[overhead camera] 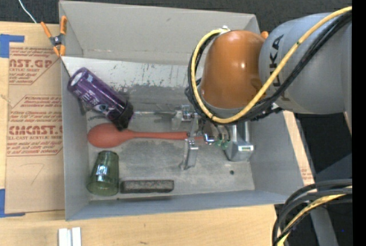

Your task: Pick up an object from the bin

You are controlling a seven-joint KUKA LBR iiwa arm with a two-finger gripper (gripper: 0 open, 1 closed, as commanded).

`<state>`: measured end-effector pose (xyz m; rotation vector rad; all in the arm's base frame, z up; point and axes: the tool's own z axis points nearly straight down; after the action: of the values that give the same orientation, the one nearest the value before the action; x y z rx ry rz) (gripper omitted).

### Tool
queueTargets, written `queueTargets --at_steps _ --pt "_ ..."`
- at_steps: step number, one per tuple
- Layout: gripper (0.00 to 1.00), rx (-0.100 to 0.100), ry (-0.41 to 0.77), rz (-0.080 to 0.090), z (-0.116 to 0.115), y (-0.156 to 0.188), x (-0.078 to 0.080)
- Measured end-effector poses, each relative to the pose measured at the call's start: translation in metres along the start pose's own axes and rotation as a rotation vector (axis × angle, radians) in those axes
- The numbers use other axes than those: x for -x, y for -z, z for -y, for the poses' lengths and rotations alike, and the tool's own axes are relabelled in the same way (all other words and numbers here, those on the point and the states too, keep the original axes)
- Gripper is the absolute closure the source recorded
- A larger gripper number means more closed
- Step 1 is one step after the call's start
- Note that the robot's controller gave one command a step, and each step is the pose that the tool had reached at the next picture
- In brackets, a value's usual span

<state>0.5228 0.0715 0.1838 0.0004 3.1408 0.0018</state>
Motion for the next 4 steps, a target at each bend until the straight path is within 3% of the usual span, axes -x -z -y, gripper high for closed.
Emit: queueTargets --at_steps 1,2,3,4 --pt "0.00 0.000 0.035 -0.007 0.017 -0.115 0.058" --pt "0.00 0.001 -0.123 0.001 -0.013 -0.114 0.052" --pt "0.00 0.000 0.034 -0.004 0.016 -0.114 0.059" --pt "0.00 0.003 -0.122 0.003 -0.014 -0.114 0.052"
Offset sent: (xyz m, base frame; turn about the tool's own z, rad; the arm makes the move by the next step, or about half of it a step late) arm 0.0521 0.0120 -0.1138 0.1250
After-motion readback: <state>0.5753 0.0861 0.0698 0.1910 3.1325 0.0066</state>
